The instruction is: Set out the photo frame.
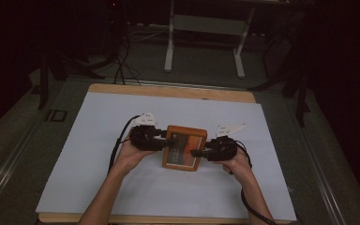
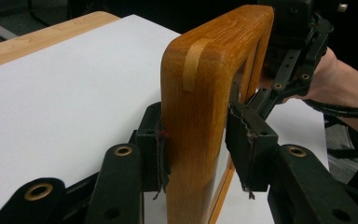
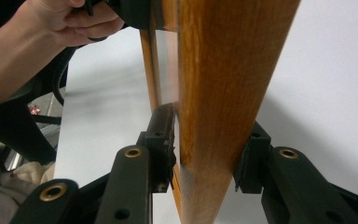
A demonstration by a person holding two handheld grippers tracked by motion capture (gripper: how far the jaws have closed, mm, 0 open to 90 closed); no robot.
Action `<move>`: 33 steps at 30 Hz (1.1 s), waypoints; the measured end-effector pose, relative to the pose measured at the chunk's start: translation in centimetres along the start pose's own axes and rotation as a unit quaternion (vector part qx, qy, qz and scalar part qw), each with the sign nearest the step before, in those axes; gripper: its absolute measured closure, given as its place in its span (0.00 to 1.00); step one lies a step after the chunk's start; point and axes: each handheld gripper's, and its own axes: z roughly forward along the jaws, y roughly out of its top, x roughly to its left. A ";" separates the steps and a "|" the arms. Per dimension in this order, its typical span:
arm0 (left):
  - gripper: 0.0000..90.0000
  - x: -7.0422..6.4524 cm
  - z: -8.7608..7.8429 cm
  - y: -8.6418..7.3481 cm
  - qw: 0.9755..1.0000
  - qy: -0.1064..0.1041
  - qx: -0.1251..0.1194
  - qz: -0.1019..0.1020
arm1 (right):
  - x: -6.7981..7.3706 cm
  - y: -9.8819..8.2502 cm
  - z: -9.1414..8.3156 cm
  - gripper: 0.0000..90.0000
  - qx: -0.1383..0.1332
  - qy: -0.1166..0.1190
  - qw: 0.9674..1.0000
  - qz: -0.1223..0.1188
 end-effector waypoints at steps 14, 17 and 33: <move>0.66 1.1 -1.4 -1.6 0.999 0.004 -0.013 -0.033 | 0.1 0.4 2.2 0.71 0.009 0.012 1.000 0.016; 0.66 1.3 -1.8 -2.0 0.999 0.007 -0.014 -0.039 | 0.1 0.5 2.7 0.71 0.010 0.015 1.000 0.019; 0.65 3.4 -2.4 -3.5 0.996 0.009 -0.012 -0.084 | -0.6 0.7 4.9 0.71 0.008 0.024 0.998 0.049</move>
